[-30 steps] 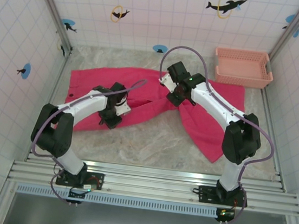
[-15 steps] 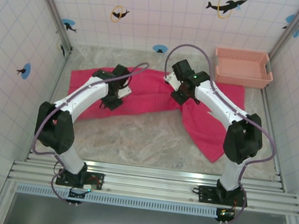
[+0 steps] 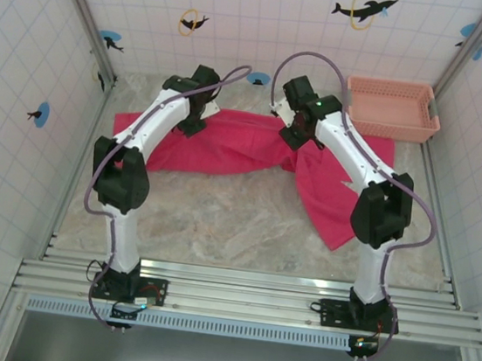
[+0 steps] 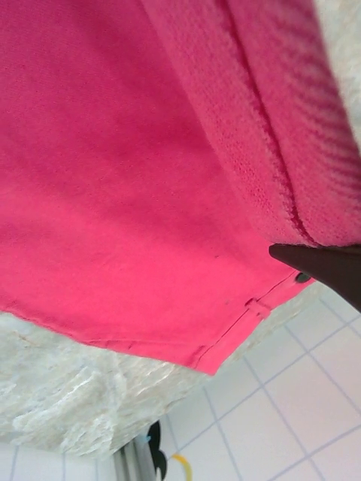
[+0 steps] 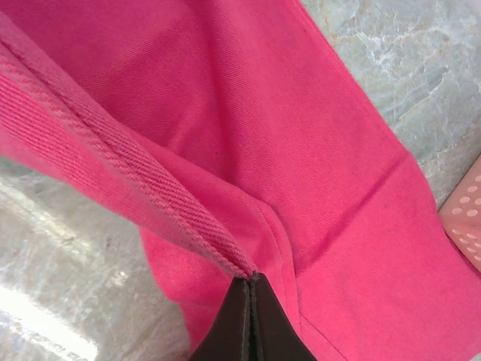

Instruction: Roll up the long pants

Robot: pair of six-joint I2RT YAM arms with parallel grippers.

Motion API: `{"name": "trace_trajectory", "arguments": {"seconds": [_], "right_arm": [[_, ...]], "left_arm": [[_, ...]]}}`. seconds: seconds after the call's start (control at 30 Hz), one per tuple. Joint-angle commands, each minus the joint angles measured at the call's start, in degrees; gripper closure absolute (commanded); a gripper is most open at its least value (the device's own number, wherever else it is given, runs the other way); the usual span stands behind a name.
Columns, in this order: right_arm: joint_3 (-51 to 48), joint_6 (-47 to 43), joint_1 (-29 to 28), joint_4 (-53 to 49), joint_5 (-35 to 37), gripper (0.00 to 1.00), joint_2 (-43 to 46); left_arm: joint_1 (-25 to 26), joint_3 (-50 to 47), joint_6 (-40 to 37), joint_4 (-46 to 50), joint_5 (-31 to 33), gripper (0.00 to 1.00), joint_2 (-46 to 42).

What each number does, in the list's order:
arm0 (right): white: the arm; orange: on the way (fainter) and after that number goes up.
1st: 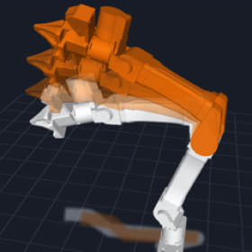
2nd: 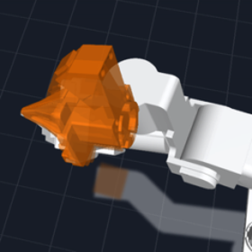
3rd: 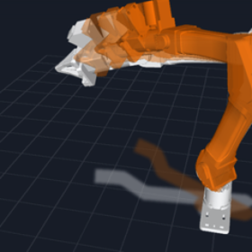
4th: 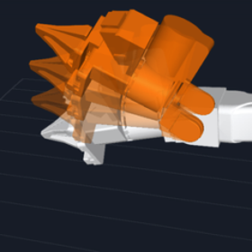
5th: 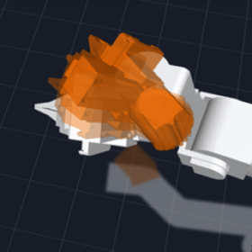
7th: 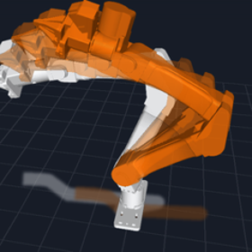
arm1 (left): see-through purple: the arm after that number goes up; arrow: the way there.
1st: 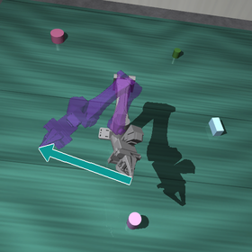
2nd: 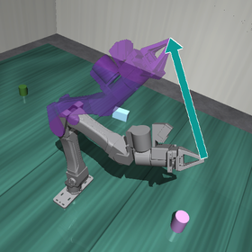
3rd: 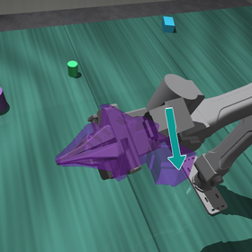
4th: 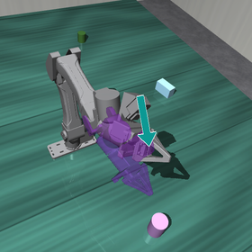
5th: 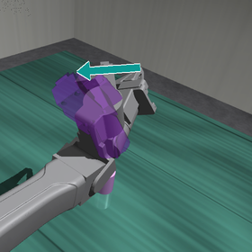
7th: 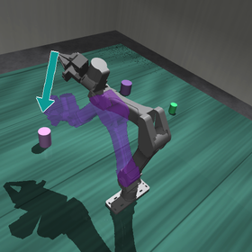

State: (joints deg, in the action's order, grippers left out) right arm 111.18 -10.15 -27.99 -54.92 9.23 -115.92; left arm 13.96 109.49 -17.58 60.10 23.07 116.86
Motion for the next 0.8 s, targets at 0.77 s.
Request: {"name": "trace_trajectory", "arguments": {"seconds": [0.77], "right_arm": [[38.6, 3.4, 6.5, -5.7, 3.2, 0.87, -31.4]], "left_arm": [[-3.9, 27.5, -12.7, -9.1, 8.0, 0.97, 28.9]]}}
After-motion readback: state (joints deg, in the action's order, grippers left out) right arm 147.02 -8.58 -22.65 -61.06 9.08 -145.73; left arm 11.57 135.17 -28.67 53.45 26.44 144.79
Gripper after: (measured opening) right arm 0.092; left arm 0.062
